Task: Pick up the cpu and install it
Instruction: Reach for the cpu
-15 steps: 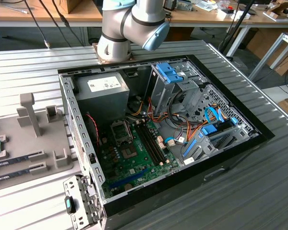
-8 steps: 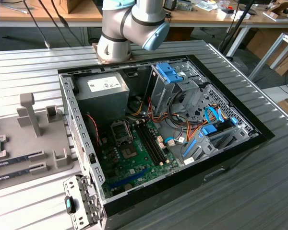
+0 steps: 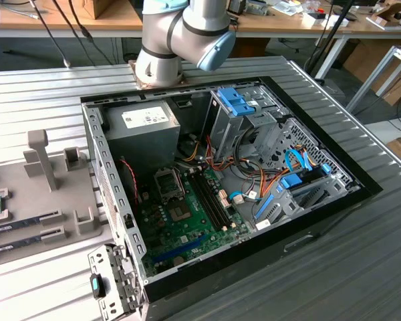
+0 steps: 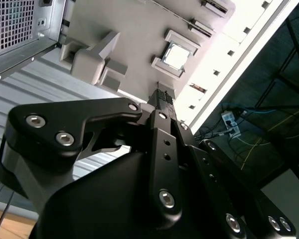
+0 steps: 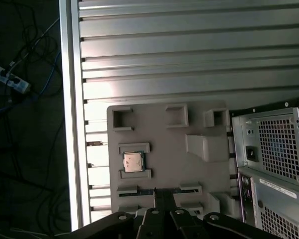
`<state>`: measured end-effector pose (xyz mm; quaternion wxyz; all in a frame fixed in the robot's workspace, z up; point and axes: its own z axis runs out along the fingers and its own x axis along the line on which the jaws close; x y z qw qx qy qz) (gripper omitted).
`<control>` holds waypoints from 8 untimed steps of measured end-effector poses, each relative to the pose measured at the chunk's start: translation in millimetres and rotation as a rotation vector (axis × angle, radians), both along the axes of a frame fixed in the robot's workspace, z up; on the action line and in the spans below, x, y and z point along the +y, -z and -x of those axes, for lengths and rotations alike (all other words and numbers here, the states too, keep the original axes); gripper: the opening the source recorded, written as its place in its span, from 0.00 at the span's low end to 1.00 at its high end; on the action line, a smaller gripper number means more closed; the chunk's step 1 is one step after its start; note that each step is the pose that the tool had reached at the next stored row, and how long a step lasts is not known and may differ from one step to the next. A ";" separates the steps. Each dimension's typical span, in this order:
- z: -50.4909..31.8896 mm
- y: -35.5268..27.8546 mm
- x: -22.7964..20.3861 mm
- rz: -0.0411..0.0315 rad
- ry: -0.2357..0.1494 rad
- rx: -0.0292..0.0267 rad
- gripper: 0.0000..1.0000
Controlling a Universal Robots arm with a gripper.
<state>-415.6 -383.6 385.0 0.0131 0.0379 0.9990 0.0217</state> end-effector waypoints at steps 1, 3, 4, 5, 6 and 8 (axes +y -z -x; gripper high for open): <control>0.0 0.4 3.7 0.0001 0.000 0.0001 0.11; 0.1 0.9 8.6 0.0000 0.000 0.0001 0.11; 0.2 1.4 12.1 0.0000 0.000 0.0001 0.11; 0.3 1.7 14.0 0.0000 0.000 0.0000 0.11; 0.4 1.9 15.3 0.0001 0.000 0.0001 0.11; 0.4 2.3 15.9 0.0001 0.000 0.0001 0.11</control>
